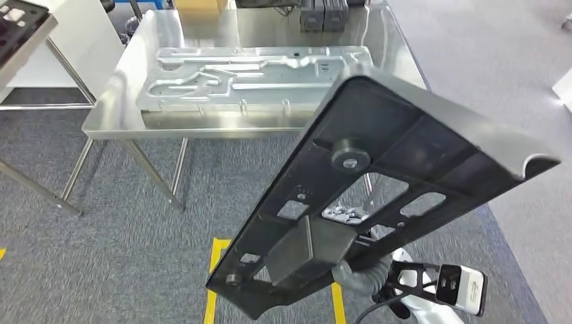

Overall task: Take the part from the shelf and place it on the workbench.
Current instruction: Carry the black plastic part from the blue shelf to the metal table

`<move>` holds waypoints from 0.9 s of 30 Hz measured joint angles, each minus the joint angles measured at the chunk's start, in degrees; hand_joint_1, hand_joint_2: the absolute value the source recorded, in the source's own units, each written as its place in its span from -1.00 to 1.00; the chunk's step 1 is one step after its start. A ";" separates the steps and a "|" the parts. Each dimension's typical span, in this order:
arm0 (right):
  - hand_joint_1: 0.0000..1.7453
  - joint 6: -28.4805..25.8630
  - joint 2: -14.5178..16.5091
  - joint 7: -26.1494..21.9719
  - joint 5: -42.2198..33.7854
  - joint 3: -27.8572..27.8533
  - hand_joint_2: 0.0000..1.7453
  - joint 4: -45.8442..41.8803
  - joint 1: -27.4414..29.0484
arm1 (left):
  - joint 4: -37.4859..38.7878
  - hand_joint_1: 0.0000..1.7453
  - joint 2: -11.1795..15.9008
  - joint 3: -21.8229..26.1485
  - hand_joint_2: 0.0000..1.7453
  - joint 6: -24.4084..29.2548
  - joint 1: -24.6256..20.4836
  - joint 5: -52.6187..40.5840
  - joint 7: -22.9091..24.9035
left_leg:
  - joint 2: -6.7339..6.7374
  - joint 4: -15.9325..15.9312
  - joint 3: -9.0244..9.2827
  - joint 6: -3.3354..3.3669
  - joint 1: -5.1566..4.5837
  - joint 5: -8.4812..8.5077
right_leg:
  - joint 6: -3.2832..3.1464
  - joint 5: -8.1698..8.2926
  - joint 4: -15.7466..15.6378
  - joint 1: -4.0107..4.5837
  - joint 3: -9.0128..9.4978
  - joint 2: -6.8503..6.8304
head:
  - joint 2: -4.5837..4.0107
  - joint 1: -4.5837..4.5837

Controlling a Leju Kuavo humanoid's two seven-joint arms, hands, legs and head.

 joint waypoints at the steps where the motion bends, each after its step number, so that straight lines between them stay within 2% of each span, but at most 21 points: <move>1: 0.98 0.10 -0.15 -0.01 -0.03 -0.01 1.00 0.16 0.01 | 0.01 -1.00 -0.02 0.03 1.00 0.03 -0.02 0.08 -0.06 | -0.01 -0.49 0.99 0.21 0.12 -0.43 | 0.14 -0.07 3.34 -0.09 -2.32 -0.04 | 0.00 0.01; 2: 0.98 0.19 -0.32 -0.01 -0.07 -0.01 1.00 0.34 0.04 | 0.01 -1.00 -0.06 0.09 1.00 0.05 -0.01 0.15 -0.13 | -0.02 -0.76 1.86 0.37 0.21 -1.00 | 0.33 -1.02 6.62 -0.13 -5.10 -0.06 | 0.00 0.01; 4: 0.98 0.33 -0.64 -0.02 -0.12 -0.02 1.00 0.74 0.27 | 0.02 -1.00 -0.20 0.25 1.00 0.15 0.10 0.31 -0.23 | -0.17 -0.97 3.66 0.29 0.38 -2.46 | 0.87 -4.76 10.35 -0.28 -10.13 -0.15 | 0.00 0.01; 5: 0.98 0.39 -0.81 -0.02 -0.13 -0.04 1.00 0.92 0.41 | 0.02 -1.00 -0.31 0.33 1.00 0.20 0.19 0.43 -0.26 | -0.29 -0.98 4.72 0.16 0.50 -3.32 | 1.15 -6.15 10.20 -0.32 -11.79 -0.21 | 0.00 0.01; 6: 0.98 0.48 -0.99 -0.02 -0.14 -0.07 1.00 1.09 0.53 | 0.02 -1.00 -0.44 0.38 1.00 0.25 0.28 0.55 -0.28 | -0.43 -0.98 5.93 -0.01 0.64 -4.27 | 1.34 -6.21 8.61 -0.33 -12.72 -0.27 | 0.00 0.01; 7: 0.98 0.57 -1.17 -0.02 -0.14 -0.11 1.00 1.23 0.64 | 0.02 -1.00 -0.57 0.41 1.00 0.29 0.34 0.66 -0.31 | -0.54 -0.99 7.19 -0.21 0.78 -5.28 | 1.45 -4.28 5.85 -0.34 -13.09 -0.31 | 0.00 0.01; 10: 0.98 0.97 -1.69 -0.02 -0.24 -0.26 1.00 1.69 0.96 | 0.02 -1.00 -0.90 0.45 1.00 0.45 0.38 0.86 -0.39 | -0.70 -1.22 9.89 -1.03 0.84 -8.13 | 0.81 8.22 -2.71 -0.14 -13.22 -0.52 | 0.00 -0.03; 11: 0.98 1.14 -1.79 -0.02 -0.35 -0.32 1.00 1.80 1.05 | 0.02 -1.00 -0.98 0.45 1.00 0.51 0.32 0.88 -0.43 | -0.72 -1.44 10.49 -1.39 0.77 -8.59 | 0.36 10.51 -3.90 -0.05 -13.16 -0.51 | 0.00 -0.06; 13: 0.98 1.63 -1.97 -0.02 -0.60 -0.56 1.00 1.93 1.14 | 0.02 -1.00 -1.11 0.45 1.00 0.61 0.15 0.91 -0.54 | -0.71 -0.56 10.66 -2.13 0.69 -7.85 | -0.63 10.27 -4.54 -0.05 -12.29 -0.32 | 0.00 -0.13; 14: 0.98 1.91 -2.08 -0.03 -0.73 -0.76 1.00 1.94 1.09 | 0.02 -1.00 -1.15 0.45 1.00 0.61 0.13 0.93 -0.62 | -0.64 1.73 9.72 -2.40 0.73 -6.55 | -1.08 9.82 -4.98 -0.13 -11.49 -0.30 | 0.00 -0.12; 15: 0.98 2.18 -2.19 -0.03 -0.83 -0.96 1.00 1.97 1.04 | 0.02 -1.00 -1.19 0.45 1.00 0.60 0.11 0.94 -0.69 | -0.55 5.26 7.68 -2.67 0.81 -5.26 | -1.46 9.33 -5.38 -0.18 -10.52 -0.32 | 0.00 -0.13; 16: 0.98 2.42 -2.26 -0.04 -0.91 -1.14 1.00 2.03 1.00 | 0.02 -1.00 -1.22 0.45 1.00 0.57 0.11 0.96 -0.75 | -0.44 9.34 5.05 -2.89 0.90 -4.73 | -1.72 8.76 -5.82 -0.23 -9.45 -0.34 | 0.00 -0.13; 17: 0.98 2.57 -2.29 -0.04 -0.99 -1.27 1.00 2.12 0.91 | 0.02 -1.00 -1.26 0.46 1.00 0.51 0.13 0.96 -0.80 | -0.33 13.01 2.25 -3.12 0.99 -5.39 | -1.87 8.10 -6.13 -0.20 -8.42 -0.36 | 0.00 -0.13; 19: 0.98 2.69 -2.35 -0.04 -1.09 -1.46 1.00 2.35 0.76 | 0.02 -1.00 -1.28 0.47 1.00 0.38 0.27 0.96 -0.84 | -0.18 16.49 -2.26 -3.41 1.07 -10.30 | -1.94 6.59 -6.46 -0.16 -6.34 -0.28 | 0.00 -0.13; 20: 0.98 2.68 -2.38 -0.04 -1.11 -1.55 1.00 2.43 0.70 | 0.02 -1.00 -1.30 0.48 1.00 0.30 0.36 0.96 -0.85 | -0.11 16.23 -3.69 -3.41 1.09 -12.78 | -1.94 5.74 -6.50 -0.13 -5.22 -0.24 | 0.00 -0.13; 21: 0.98 2.65 -2.40 -0.04 -1.10 -1.62 1.00 2.46 0.63 | 0.02 -1.00 -1.32 0.48 1.00 0.25 0.42 0.97 -0.85 | -0.05 14.75 -4.52 -3.26 1.09 -13.90 | -1.90 4.86 -6.52 -0.08 -4.05 -0.20 | 0.00 -0.13; 22: 0.98 2.61 -2.41 -0.04 -1.02 -1.67 1.00 2.44 0.58 | 0.02 -1.00 -1.34 0.48 1.00 0.21 0.46 0.98 -0.85 | -0.02 12.28 -4.91 -3.01 1.10 -13.02 | -1.84 3.98 -6.52 0.02 -2.86 -0.19 | 0.00 -0.13; 23: 0.98 2.56 -2.43 -0.04 -0.85 -1.72 1.00 2.37 0.53 | 0.02 -1.00 -1.33 0.49 1.00 0.20 0.53 1.01 -0.85 | 0.02 8.96 -5.02 -2.63 1.08 -9.51 | -1.78 3.11 -6.57 0.08 -1.88 -0.19 | 0.00 -0.12; 25: 0.98 2.28 -2.43 -0.04 -0.33 -1.75 1.00 2.16 0.36 | 0.02 -1.00 -1.30 0.56 1.00 0.17 0.74 1.10 -0.83 | 0.07 2.91 -4.98 -2.00 0.69 -0.67 | -1.36 1.53 -6.44 0.28 -0.52 -0.02 | 0.00 -0.11; 26: 0.98 1.86 -2.43 -0.04 0.01 -1.76 1.00 1.92 0.19 | 0.02 -1.00 -1.27 0.60 1.00 0.14 0.83 1.16 -0.81 | 0.08 1.20 -4.90 -1.75 0.46 2.43 | -1.01 0.95 -6.30 0.29 -0.08 0.12 | 0.00 -0.11; 27: 0.98 1.14 -2.41 -0.04 0.33 -1.74 1.00 1.57 -0.09 | 0.02 -1.00 -1.25 0.63 1.00 0.08 0.81 1.23 -0.79 | 0.08 0.54 -4.67 -1.58 0.21 3.52 | -0.63 0.66 -6.10 0.30 0.30 0.26 | 0.00 -0.12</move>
